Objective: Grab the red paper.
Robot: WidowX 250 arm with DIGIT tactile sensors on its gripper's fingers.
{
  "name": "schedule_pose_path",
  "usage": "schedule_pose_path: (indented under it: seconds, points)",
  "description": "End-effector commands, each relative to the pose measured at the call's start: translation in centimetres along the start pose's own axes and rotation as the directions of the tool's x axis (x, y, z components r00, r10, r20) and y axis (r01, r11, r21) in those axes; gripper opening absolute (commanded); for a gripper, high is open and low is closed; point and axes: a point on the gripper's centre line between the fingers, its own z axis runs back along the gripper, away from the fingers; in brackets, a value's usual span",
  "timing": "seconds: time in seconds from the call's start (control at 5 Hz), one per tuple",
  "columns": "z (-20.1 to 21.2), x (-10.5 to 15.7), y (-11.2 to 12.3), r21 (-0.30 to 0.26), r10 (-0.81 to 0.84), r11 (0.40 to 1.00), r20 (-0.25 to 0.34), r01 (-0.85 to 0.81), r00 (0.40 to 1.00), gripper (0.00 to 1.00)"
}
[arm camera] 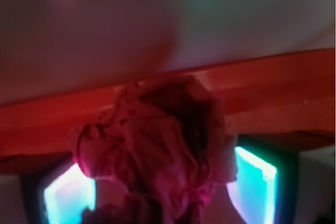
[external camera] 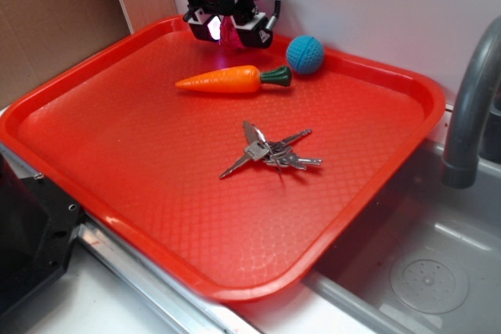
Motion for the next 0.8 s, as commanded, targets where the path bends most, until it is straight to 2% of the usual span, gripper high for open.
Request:
schedule_pose_path:
  seconds: [0.0, 0.2, 0.4, 0.6]
  points:
    - [1.7, 2.4, 0.9, 0.032, 0.049, 0.998, 0.087, -0.052, 0.995, 0.00]
    - [2.7, 0.7, 1.1, 0.089, 0.062, 0.994, 0.034, -0.065, 0.998, 0.00]
    - [6.1, -3.6, 0.3, 0.142, 0.088, 0.987, -0.039, -0.081, 0.995, 0.00]
    - [11.0, -7.3, -1.3, 0.111, 0.118, 0.988, -0.117, -0.105, 0.986, 0.00]
